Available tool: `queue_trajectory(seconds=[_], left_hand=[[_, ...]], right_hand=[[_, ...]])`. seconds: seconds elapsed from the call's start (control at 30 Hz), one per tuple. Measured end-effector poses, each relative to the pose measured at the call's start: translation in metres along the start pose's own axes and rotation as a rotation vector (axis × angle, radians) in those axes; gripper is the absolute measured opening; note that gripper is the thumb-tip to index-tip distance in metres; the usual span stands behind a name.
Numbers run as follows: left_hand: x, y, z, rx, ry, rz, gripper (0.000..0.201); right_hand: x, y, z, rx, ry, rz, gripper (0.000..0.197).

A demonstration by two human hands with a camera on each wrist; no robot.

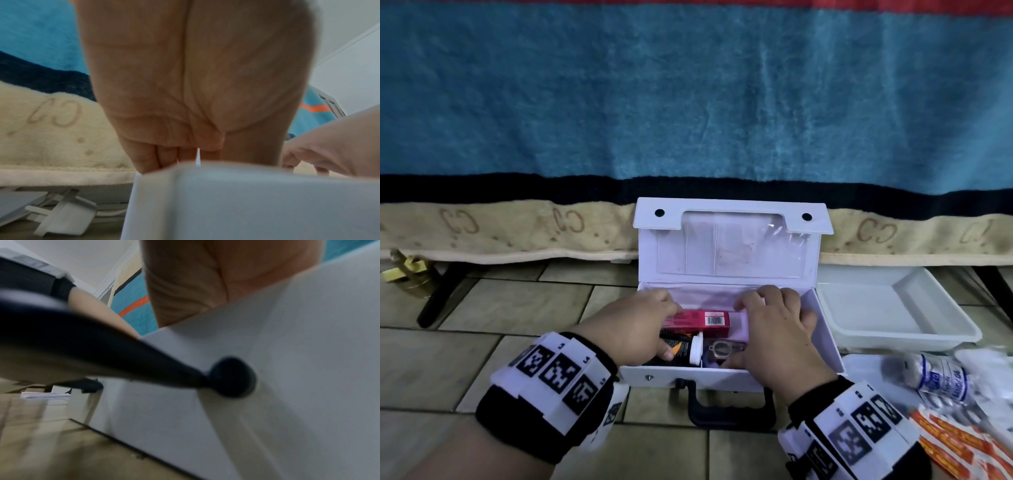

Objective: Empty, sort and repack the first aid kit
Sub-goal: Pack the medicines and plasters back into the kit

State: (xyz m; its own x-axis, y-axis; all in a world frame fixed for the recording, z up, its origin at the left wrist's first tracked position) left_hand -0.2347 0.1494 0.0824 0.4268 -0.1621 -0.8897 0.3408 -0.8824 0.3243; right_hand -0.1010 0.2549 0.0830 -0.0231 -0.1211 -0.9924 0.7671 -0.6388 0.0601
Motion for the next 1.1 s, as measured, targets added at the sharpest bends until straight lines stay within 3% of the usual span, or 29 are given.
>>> queue_trajectory(seconds=[0.27, 0.43, 0.7, 0.87, 1.1], left_hand=[[0.004, 0.012, 0.004, 0.042, 0.157, -0.145, 0.023], [0.003, 0.02, -0.003, 0.039, 0.058, -0.279, 0.026], [0.001, 0.026, -0.007, -0.044, 0.038, -0.37, 0.028], [-0.013, 0.035, 0.003, -0.105, 0.354, -0.562, 0.022], [-0.019, 0.038, 0.008, -0.123, 0.495, -0.565, 0.021]], right_hand=[[0.0, 0.001, 0.006, -0.059, 0.028, 0.01, 0.057], [0.0, -0.003, 0.011, -0.124, 0.059, 0.0, 0.053], [0.001, -0.006, 0.011, -0.167, 0.067, 0.053, 0.043], [0.001, -0.006, 0.011, -0.165, 0.065, 0.052, 0.04], [0.002, -0.005, 0.014, -0.215, 0.037, 0.021, 0.063]])
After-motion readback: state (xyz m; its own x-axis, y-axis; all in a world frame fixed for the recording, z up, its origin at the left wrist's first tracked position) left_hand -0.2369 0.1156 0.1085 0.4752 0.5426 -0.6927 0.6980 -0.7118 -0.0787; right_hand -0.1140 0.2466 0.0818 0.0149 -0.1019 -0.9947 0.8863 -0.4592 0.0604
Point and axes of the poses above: each hand's wrist, its own y-axis away from the middle knuckle, its own x-axis out of the palm, z = x × y, the point moved 5 cm from there along -y, towards the middle knuckle, and after that the axes turned 7 degrees about y, right-handed, at the moved point
